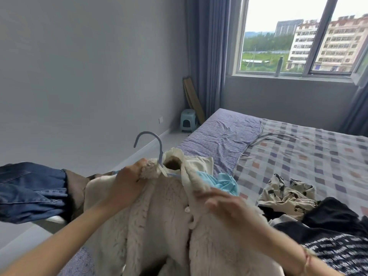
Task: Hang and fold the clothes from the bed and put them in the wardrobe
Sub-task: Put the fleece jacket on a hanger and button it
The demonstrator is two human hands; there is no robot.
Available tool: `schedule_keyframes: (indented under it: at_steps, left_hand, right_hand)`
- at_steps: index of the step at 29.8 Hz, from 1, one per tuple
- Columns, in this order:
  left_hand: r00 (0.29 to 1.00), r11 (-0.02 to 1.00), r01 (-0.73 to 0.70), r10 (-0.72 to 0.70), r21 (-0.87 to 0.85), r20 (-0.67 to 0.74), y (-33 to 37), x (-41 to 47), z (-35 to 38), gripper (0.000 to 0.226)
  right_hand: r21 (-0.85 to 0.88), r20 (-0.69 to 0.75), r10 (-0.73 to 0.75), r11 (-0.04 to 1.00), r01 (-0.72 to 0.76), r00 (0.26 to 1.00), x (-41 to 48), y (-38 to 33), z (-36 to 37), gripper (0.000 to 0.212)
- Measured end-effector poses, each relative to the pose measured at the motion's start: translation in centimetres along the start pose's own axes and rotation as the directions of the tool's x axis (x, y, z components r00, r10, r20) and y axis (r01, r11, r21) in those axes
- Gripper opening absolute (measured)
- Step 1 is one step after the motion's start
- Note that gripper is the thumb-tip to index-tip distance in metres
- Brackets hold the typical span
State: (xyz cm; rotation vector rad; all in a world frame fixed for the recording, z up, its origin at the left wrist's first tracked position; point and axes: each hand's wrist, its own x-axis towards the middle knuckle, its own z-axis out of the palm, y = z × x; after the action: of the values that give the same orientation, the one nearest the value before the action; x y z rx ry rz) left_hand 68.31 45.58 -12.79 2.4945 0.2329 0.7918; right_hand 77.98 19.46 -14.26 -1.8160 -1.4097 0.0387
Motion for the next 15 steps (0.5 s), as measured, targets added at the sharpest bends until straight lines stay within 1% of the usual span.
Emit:
schedule_keyframes:
  at_steps: [1, 2, 3, 4, 5, 6, 7, 8, 10, 12, 13, 14, 15]
  left_hand:
    - [0.999, 1.000, 0.013, -0.013, 0.000, -0.044, 0.2, -0.1, 0.0, 0.016]
    - [0.996, 1.000, 0.014, -0.015, -0.011, -0.093, 0.3, 0.1, -0.3, 0.022]
    - [0.991, 0.999, 0.009, -0.013, -0.037, -0.131, 0.2, 0.2, -0.5, 0.030]
    - [0.988, 0.998, 0.025, -0.032, -0.050, -0.152, 0.3, 0.3, -0.7, 0.038]
    - [0.985, 0.997, 0.053, -0.060, -0.049, -0.164, 0.3, 0.6, -1.1, 0.046]
    - [0.986, 0.997, 0.070, -0.075, -0.035, -0.151, 0.3, 0.9, -1.3, 0.053]
    - [0.989, 0.998, 0.062, -0.064, -0.015, -0.134, 0.2, 1.1, -1.4, 0.060]
    - [0.994, 0.999, 0.049, -0.049, -0.005, -0.093, 0.3, 1.3, -1.5, 0.063]
    - [0.999, 0.998, 0.026, -0.025, -0.054, 0.022, 0.4, 1.9, -2.1, 0.063]
    - [0.986, 0.996, -0.058, 0.067, -0.061, 0.151, 0.9, 1.9, -3.5, 0.054]
    - [0.970, 0.994, -0.103, 0.108, -0.034, 0.217, 1.6, 1.9, -4.4, 0.052]
    - [0.953, 0.994, -0.113, 0.109, -0.003, 0.281, 2.7, 1.8, -5.5, 0.054]
    - [0.937, 0.993, -0.109, 0.091, 0.035, 0.338, 3.5, 1.9, -6.7, 0.061]
  right_hand:
    - [0.192, -0.013, 0.119, 0.975, -0.114, 0.993, 0.5, 0.7, -1.0, 0.020]
    - [0.316, -0.030, 0.228, 0.926, -0.207, 0.973, 0.9, 1.6, -2.4, 0.016]
    - [0.338, -0.020, 0.307, 0.898, -0.282, 0.952, 1.1, 2.6, -3.6, 0.021]
    - [0.269, 0.042, 0.361, 0.894, -0.358, 0.932, 1.3, 3.1, -4.4, 0.030]
    - [0.129, 0.103, 0.377, 0.912, -0.388, 0.920, 1.5, 3.4, -4.8, 0.039]
    - [-0.001, 0.166, 0.379, 0.923, -0.384, 0.910, 1.6, 3.5, -4.6, 0.044]
    - [-0.089, 0.172, 0.372, 0.928, -0.362, 0.912, 1.9, 3.4, -4.3, 0.044]
    - [-0.119, 0.141, 0.357, 0.932, -0.342, 0.923, 2.2, 3.2, -4.0, 0.042]
    - [-0.150, 0.050, 0.327, 0.936, -0.317, 0.944, 2.6, 2.1, -4.3, 0.040]
    - [-0.169, -0.005, 0.283, 0.945, -0.280, 0.959, 2.4, 0.8, -5.1, 0.043]
    - [-0.157, -0.013, 0.287, 0.946, -0.285, 0.958, 2.1, -0.6, -5.8, 0.041]
    - [-0.163, 0.009, 0.294, 0.943, -0.289, 0.956, 1.5, -2.2, -6.9, 0.035]
    - [-0.176, 0.072, 0.297, 0.944, -0.281, 0.952, 1.0, -3.6, -8.0, 0.027]
